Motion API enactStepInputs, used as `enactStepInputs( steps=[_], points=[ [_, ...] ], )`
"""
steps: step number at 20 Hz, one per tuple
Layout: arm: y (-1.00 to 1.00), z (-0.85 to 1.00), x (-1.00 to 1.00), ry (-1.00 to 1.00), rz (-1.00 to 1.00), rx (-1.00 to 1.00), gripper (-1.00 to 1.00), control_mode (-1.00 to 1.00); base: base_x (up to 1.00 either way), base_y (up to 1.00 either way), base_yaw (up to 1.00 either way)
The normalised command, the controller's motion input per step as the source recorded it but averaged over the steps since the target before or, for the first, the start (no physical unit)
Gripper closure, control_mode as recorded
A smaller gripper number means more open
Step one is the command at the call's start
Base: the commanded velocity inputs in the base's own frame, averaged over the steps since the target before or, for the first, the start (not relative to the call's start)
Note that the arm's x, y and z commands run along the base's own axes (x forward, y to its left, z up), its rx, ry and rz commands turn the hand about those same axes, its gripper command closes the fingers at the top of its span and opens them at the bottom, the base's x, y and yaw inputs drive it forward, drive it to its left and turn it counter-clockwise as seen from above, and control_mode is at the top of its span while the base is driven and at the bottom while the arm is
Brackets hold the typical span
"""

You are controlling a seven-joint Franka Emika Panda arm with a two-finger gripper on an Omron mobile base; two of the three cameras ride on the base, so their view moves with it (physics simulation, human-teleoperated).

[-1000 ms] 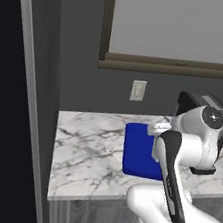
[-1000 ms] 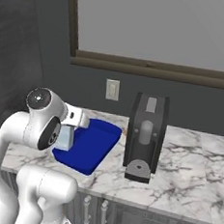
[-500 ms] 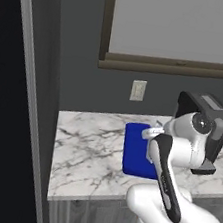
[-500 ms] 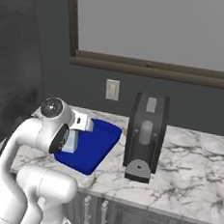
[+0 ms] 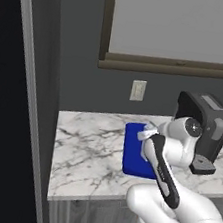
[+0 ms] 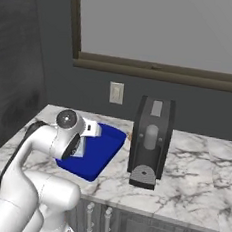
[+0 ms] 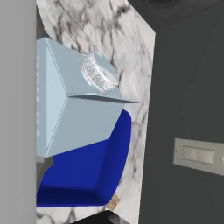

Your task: Take out the milk from the fridge and place it on the tray on the counter. Then take the sugar cube near the tray and place it in the tray.

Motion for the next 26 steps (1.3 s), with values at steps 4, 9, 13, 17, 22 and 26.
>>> enactStepInputs(
  steps=[4,9,13,17,22,26],
  points=[
    [0.01,-0.17,0.39,0.00,0.05,0.00,1.00,-1.00,0.00,0.00,0.00],
    [0.00,-0.21,0.28,0.00,0.00,0.02,1.00,-1.00,0.00,0.00,0.00],
    [0.04,-0.45,0.26,0.00,0.00,0.03,1.00,-1.00,0.00,0.00,0.00],
    [0.03,-0.52,0.25,-0.02,0.00,0.03,1.00,-1.00,0.00,0.00,0.00],
    [0.02,-0.63,0.17,-0.07,0.00,0.05,1.00,-1.00,0.00,0.00,0.00],
    [0.00,-0.74,0.01,-0.07,0.00,0.04,1.00,-1.00,0.00,0.00,0.00]
  ],
)
